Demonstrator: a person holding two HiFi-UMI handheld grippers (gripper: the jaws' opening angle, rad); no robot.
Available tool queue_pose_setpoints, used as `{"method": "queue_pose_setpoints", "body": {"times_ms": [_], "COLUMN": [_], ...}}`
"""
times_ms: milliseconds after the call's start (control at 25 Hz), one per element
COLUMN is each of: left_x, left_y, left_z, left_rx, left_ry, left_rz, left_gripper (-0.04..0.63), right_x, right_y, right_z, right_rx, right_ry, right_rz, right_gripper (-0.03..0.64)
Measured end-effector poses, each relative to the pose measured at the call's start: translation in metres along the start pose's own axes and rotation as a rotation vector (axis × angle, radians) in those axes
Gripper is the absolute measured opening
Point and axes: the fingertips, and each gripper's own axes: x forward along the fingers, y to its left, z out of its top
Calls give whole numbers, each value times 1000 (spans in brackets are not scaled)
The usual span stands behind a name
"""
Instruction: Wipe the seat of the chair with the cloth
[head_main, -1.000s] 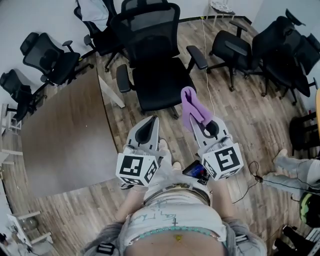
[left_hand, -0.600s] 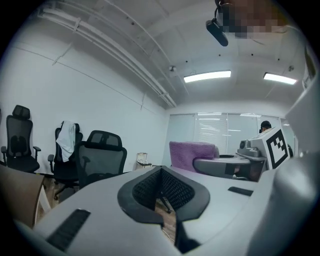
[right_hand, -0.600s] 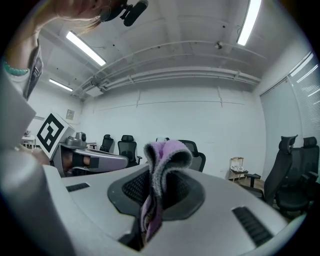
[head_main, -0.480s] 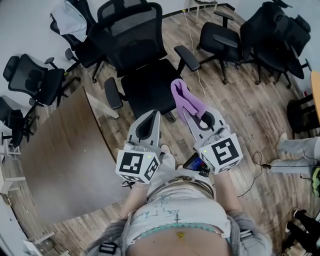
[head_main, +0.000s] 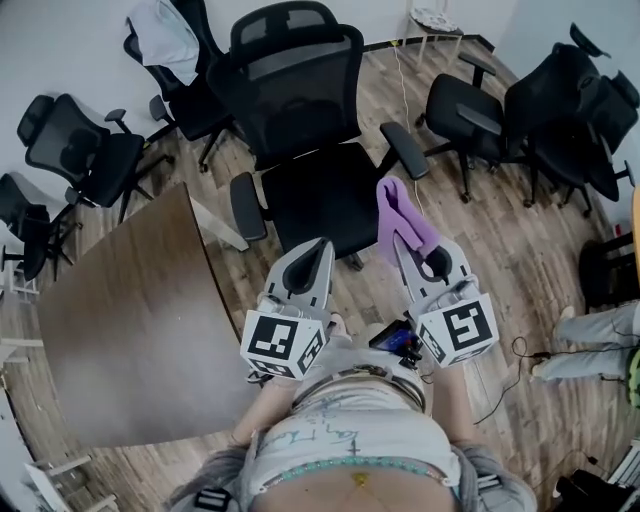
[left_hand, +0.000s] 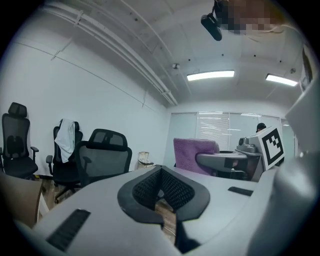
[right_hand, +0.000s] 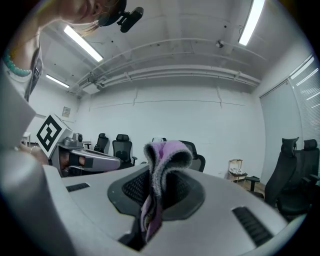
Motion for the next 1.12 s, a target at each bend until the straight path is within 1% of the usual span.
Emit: {"method": "queue_pose_setpoints", "body": {"times_ms": [200,360,600,680,880,1120], "left_x": [1,9,42,56,91,111], "left_y": [24,39,61,63,60,63], "left_z": [3,2,5,10,25,32], "left_rx": [4,-7,-30,-41,-35,-31], "left_ry": [3,6,9,1,-24,-66], "left_rz": [73,139,260,291,346,419], "left_gripper": [9,8,8,8,8,8], "right_x": [26,49,92,102,126,142], "right_y": [-2,-16,-46,-58,-97,-134], "right_z": [0,-1,2,6,11,8], "right_rx": [12,22,5,-9,-20,-28], "right_ry": [5,1,4,3,-6,-21], "right_rz": [46,86,197,234,300,353], "right_gripper": [48,48,48,48,48,48]}}
